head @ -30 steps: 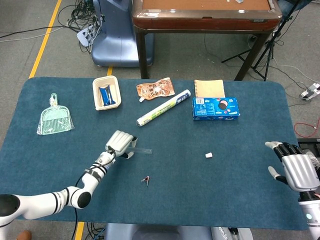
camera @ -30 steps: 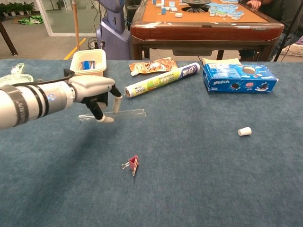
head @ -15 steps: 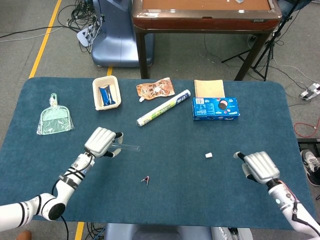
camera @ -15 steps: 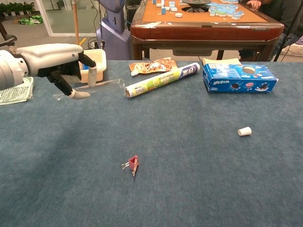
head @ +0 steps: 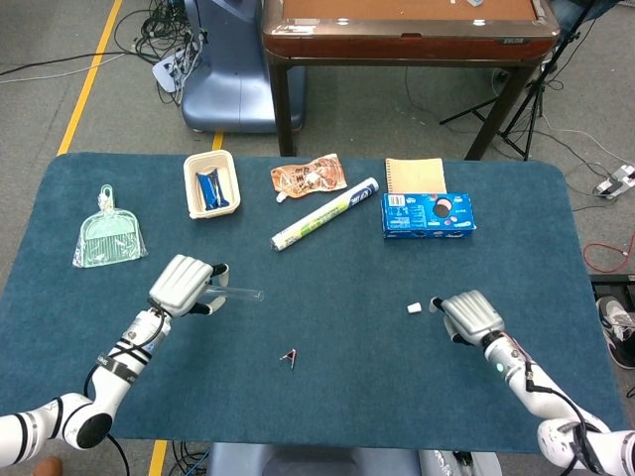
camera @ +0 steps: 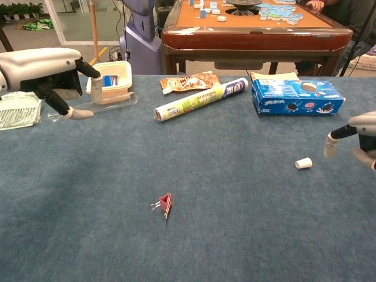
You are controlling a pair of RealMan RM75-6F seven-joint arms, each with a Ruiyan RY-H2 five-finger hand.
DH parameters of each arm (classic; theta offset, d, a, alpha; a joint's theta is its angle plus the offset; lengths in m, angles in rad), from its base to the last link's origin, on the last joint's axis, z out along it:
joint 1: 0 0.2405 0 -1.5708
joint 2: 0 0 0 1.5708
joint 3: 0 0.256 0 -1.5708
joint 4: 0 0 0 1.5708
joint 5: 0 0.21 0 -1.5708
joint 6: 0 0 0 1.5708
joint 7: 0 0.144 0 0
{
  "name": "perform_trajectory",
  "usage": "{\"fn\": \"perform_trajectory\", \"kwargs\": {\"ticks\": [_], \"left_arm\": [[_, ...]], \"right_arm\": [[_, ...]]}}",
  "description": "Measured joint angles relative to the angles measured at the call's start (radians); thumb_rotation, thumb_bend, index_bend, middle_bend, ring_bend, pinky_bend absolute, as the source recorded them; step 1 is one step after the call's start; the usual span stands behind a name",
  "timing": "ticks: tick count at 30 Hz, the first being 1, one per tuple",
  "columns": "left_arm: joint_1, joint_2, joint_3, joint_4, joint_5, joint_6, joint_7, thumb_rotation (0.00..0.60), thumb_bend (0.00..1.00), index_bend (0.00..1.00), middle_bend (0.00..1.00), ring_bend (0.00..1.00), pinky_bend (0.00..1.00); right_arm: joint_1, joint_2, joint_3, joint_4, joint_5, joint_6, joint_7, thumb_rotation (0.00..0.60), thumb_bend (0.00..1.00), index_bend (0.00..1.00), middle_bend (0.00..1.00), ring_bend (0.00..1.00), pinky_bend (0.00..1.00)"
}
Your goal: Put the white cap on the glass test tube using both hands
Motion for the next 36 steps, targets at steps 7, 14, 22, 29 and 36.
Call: {"fn": "perform_trajectory", "kwargs": {"ticks": [7, 14, 22, 29, 36], "left_arm": [[0.005, -0.007, 0.003, 0.002, 0.005, -0.003, 0.008, 0.6, 0.26, 0.57, 1.0, 1.0, 1.0], [0.011, -0.008, 0.003, 0.004, 0.001, -0.009, 0.018, 0.6, 0.26, 0.57, 1.0, 1.0, 1.0], [0.014, -0.015, 0.003, 0.005, 0.002, -0.014, 0.022, 0.6, 0.26, 0.57, 1.0, 1.0, 1.0], [0.017, -0.014, 0.0, 0.004, -0.001, -0.014, 0.026, 0.6, 0.26, 0.58, 1.0, 1.0, 1.0], [0.024, -0.009, -0.002, 0.0, 0.001, -0.01, 0.028, 0.6, 0.26, 0.58, 1.0, 1.0, 1.0]], "right_arm": [[0.038, -0.051, -0.009, 0.061, 0.053, -0.016, -0.004, 0.599, 0.94, 0.32, 1.0, 1.0, 1.0], [0.064, -0.085, -0.027, 0.103, 0.082, -0.018, -0.004, 0.599, 0.93, 0.32, 1.0, 1.0, 1.0], [0.087, -0.115, -0.041, 0.115, 0.064, -0.014, -0.001, 0.599, 0.94, 0.32, 1.0, 1.0, 1.0], [0.093, -0.114, -0.046, 0.074, 0.02, 0.025, 0.001, 0.599, 0.94, 0.32, 1.0, 1.0, 1.0], [0.098, -0.103, -0.053, 0.033, 0.001, 0.059, -0.018, 0.6, 0.94, 0.32, 1.0, 1.0, 1.0]]}}
